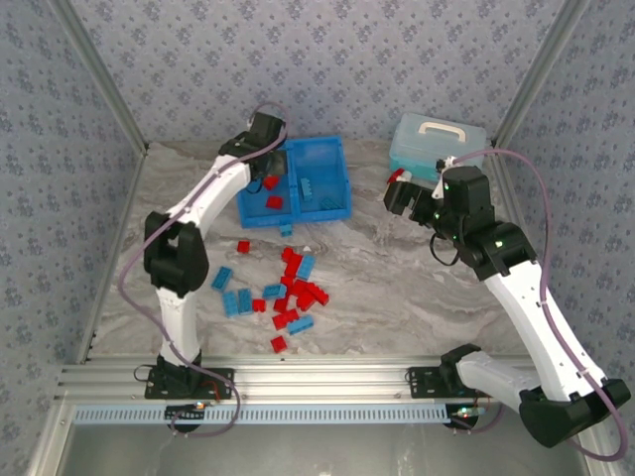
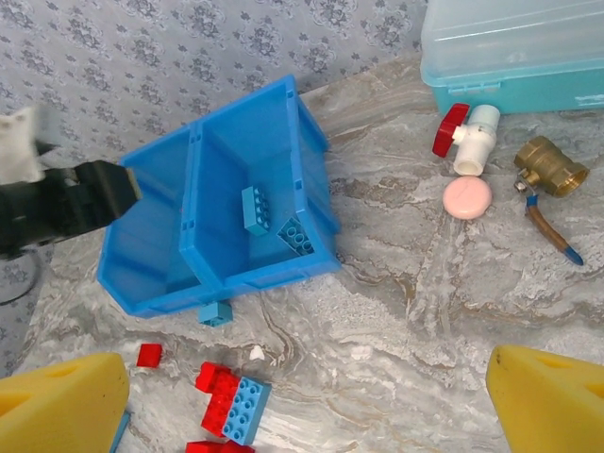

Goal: Sort the legos into containers by color

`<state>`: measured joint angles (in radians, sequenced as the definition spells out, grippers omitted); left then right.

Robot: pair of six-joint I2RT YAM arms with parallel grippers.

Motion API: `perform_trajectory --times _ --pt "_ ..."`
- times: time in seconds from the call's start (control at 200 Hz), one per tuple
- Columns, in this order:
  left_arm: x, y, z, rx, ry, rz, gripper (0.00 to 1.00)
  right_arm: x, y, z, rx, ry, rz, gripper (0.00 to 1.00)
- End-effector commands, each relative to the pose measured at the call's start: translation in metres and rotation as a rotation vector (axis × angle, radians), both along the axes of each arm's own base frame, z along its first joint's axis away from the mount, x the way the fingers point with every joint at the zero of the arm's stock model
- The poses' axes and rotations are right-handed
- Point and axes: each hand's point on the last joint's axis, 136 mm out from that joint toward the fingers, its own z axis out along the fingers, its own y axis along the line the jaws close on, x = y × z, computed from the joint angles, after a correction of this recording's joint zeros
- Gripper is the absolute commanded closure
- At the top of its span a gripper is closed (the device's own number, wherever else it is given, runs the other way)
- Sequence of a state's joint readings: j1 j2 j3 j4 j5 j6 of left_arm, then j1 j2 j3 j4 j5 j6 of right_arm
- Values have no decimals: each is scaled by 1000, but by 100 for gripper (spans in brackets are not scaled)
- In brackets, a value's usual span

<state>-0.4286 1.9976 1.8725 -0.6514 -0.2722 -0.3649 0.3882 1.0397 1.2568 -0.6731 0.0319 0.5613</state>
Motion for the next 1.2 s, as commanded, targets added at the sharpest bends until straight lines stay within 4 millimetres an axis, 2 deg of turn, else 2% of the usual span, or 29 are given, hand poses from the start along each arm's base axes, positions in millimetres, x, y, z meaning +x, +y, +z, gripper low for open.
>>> perform_trajectory --times 0.0,0.05,0.13,0.245,0.375,0.55,0.72,0.894,1.029,1.194 --pt "-42 2 60 -38 -99 -83 38 2 1 -5 11 14 1 0" --pt "-63 9 59 -35 -97 -108 37 2 2 -6 16 16 1 0" --pt "-98 22 44 -23 -67 -146 37 5 5 -7 26 17 9 0" --pt "-140 36 3 -13 22 -183 37 11 13 -6 44 16 36 0" --pt "-164 43 -44 -15 112 -190 37 17 34 1 108 -24 126 0" --pt "-161 51 -92 -26 161 -148 32 3 71 -1 99 -47 319 0" --pt "-148 61 -124 34 212 -134 31 -3 77 -15 75 20 340 0" --pt "-137 70 -145 24 248 -116 32 -6 78 -14 71 20 342 0" --pt "-129 78 -149 -5 265 -82 33 -7 78 -13 66 21 340 0" --pt "-128 73 -163 -17 324 -87 44 -7 75 -13 62 26 324 0"
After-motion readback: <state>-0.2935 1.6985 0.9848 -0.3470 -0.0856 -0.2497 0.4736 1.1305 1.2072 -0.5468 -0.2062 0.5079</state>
